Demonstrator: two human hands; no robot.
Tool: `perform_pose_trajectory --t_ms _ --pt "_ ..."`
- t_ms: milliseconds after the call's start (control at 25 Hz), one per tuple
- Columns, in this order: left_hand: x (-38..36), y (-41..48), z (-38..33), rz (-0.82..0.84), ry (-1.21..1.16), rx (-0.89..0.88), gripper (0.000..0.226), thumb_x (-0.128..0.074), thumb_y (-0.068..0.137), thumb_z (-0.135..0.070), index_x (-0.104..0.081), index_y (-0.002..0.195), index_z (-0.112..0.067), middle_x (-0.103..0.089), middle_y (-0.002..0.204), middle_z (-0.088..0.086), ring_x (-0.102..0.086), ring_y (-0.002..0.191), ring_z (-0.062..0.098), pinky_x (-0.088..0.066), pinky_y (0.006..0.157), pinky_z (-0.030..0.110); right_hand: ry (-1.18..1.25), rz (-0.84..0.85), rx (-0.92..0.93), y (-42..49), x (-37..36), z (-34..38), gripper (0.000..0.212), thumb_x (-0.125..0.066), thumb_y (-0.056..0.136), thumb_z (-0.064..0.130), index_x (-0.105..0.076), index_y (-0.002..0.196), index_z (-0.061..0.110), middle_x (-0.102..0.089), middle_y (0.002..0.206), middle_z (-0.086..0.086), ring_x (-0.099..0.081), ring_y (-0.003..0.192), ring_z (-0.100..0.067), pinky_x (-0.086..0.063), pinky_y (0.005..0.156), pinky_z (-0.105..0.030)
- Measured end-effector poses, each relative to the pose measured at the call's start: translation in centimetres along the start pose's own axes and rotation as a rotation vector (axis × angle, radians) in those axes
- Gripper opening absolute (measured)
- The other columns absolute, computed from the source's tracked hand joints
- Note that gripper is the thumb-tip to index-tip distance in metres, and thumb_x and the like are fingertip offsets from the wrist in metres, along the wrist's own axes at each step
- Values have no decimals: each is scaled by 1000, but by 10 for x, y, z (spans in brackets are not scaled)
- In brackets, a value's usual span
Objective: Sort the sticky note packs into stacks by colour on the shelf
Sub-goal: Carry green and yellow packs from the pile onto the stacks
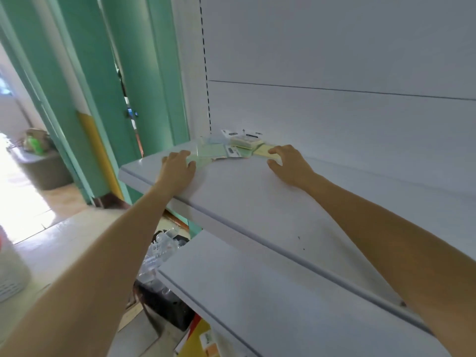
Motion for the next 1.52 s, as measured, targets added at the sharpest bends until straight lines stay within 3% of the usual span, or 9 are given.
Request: perform_pose_trajectory --t_ms 120,240,400,680,840,1000,1200,1400,1520 --pt "3 36 21 25 9 51 50 -38 96 -28 -32 140 -5 -38 144 23 -30 136 34 -19 112 38 15 -29 -191 48 -12 -17 44 -45 92 32 -43 132 13 -42 137 -20 -38 128 -36 -37 103 -41" --pt "3 64 22 49 6 -90 49 -39 97 -25 -31 141 -5 -35 148 17 -26 140 27 -14 113 33 14 -70 -367 78 -20 -24 49 -43 91 40 -40 134 16 -42 136 -18 -34 129 -35 -36 102 -42" --pt "-10 93 9 227 14 -208 50 -38 97 -28 -29 143 -11 -26 154 9 -20 144 22 -10 115 29 -40 13 -408 91 -37 -29 48 -43 89 44 -45 132 24 -40 139 -11 -30 130 -34 -32 103 -42" --pt "-23 124 12 464 -4 -232 39 -58 84 -42 -54 115 -19 -52 132 7 -50 118 24 -37 96 32 31 54 -434 82 -30 -39 18 -55 84 36 -58 98 25 -55 126 -10 -49 118 -32 -41 93 -37" --pt "-17 129 7 486 44 -276 49 -67 77 -45 -54 115 -18 -52 133 6 -49 120 24 -39 96 32 238 86 -437 70 -25 -35 27 -59 85 12 -59 112 8 -53 128 -12 -49 106 -22 -36 76 -26" --pt "-11 130 -2 437 117 -259 66 -72 68 -50 -49 121 -19 -47 135 6 -46 121 25 -37 88 31 244 100 -517 69 -20 -37 50 -56 84 10 -44 133 13 -42 138 -12 -43 123 -24 -31 86 -25" --pt "-9 130 -12 468 173 -273 79 -76 64 -48 -42 129 -19 -48 136 6 -45 121 26 -38 93 33 223 105 -552 68 -13 -37 59 -66 79 14 -44 133 20 -38 140 -11 -39 128 -27 -33 94 -30" --pt "-6 124 -23 596 63 -335 74 -72 77 -24 -32 139 -24 -47 133 11 -58 88 22 -47 76 24 319 2 -514 58 -3 -32 50 -53 82 1 -48 129 17 -40 130 -13 -45 105 -26 -39 80 -28" --pt "-7 120 -27 705 -58 -347 54 -60 85 -9 -43 133 -26 -50 109 8 -54 65 15 -48 55 18 434 -192 -501 45 5 -33 48 -39 84 -6 -52 126 13 -43 113 -6 -43 95 -21 -37 62 -17"
Point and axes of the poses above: each hand's wrist, its own y-axis towards the middle knuckle, its own x-axis out of the back of the hand, z = x × y, the point moved 4 cm from there along y, towards the middle knuckle
